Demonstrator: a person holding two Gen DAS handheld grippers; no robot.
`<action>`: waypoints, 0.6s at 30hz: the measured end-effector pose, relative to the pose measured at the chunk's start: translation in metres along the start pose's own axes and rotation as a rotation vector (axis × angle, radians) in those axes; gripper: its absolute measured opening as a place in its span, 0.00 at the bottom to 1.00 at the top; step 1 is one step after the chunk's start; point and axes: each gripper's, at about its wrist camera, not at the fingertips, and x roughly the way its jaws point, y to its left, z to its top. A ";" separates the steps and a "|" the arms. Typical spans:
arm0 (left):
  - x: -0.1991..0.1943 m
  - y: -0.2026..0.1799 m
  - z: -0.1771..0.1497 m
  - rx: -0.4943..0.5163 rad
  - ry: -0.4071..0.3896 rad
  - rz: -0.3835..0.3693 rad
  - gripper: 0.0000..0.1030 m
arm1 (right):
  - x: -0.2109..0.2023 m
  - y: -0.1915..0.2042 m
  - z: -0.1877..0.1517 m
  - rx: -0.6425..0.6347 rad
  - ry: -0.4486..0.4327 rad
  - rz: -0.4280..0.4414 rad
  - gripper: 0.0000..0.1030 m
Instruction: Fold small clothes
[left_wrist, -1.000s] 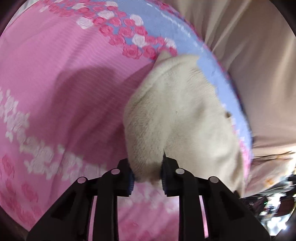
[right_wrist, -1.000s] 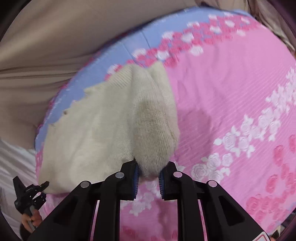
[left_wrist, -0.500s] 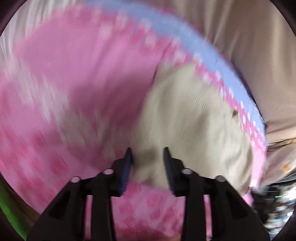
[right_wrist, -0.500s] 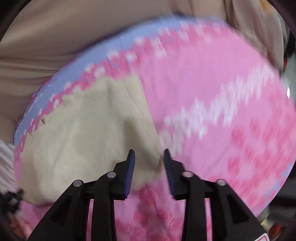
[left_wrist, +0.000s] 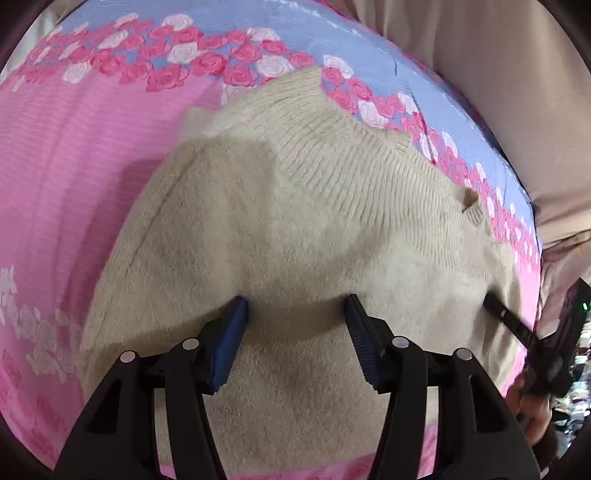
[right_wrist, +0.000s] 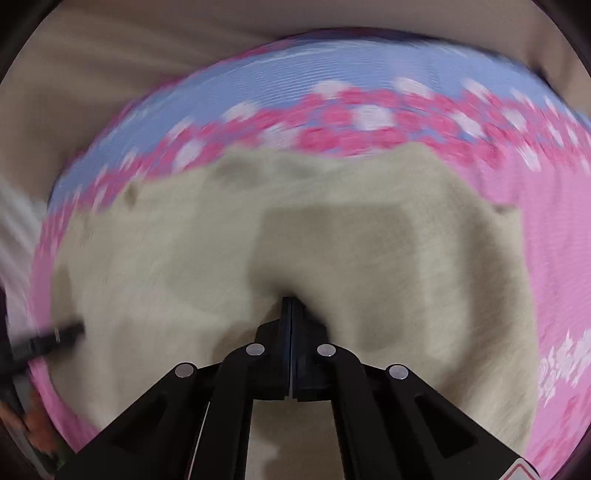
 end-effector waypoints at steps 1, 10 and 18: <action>-0.002 0.001 0.003 -0.011 0.003 -0.010 0.52 | -0.006 -0.002 0.001 -0.013 -0.019 -0.016 0.00; -0.042 0.015 0.020 -0.037 -0.144 -0.072 0.59 | -0.043 -0.022 0.018 -0.029 -0.126 -0.144 0.35; -0.006 0.044 0.079 -0.126 -0.088 0.008 0.49 | 0.003 -0.073 0.041 0.026 0.003 -0.160 0.07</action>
